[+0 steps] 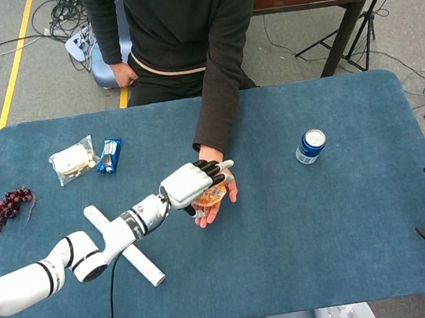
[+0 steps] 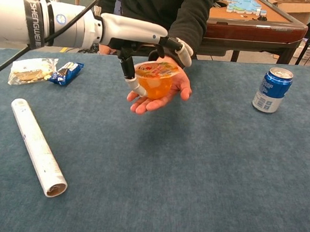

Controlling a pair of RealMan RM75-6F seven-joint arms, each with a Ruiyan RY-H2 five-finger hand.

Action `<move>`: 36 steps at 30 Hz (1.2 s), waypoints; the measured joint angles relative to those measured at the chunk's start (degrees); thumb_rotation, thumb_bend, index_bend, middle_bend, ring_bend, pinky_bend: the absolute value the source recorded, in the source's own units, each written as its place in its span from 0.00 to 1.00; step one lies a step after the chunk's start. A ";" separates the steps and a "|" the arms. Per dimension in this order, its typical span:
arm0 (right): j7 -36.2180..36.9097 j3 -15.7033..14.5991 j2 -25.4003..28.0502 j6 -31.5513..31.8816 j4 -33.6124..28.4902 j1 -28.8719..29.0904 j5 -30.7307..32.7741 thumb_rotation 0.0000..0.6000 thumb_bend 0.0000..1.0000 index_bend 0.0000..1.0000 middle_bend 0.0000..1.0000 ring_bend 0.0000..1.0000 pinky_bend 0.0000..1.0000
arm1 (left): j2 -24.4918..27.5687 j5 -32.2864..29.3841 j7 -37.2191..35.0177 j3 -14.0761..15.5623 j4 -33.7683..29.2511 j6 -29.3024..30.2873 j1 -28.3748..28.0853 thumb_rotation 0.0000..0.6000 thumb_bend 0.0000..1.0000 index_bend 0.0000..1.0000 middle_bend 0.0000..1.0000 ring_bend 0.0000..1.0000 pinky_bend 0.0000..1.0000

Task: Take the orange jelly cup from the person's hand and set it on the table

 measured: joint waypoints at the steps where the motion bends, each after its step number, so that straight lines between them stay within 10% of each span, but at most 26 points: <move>1: 0.03 0.00 -0.01 0.00 0.04 -0.02 0.01 1.00 0.05 0.02 0.00 0.00 0.06 | -0.08 -0.16 0.03 0.08 0.10 0.01 -0.07 1.00 0.14 0.26 0.05 0.15 0.22; 19: 0.36 0.11 -0.21 0.01 0.44 -0.33 0.29 1.00 0.05 0.02 0.01 0.00 0.06 | -2.03 -2.30 -0.46 0.98 2.55 1.31 -1.30 1.00 0.14 0.43 0.28 0.41 0.58; 36: -0.25 0.31 -0.26 -0.08 -0.14 0.04 -0.50 1.00 0.05 0.02 0.01 0.00 0.06 | 4.19 -2.62 -3.42 2.38 0.32 7.82 3.27 1.00 0.14 0.45 0.32 0.44 0.62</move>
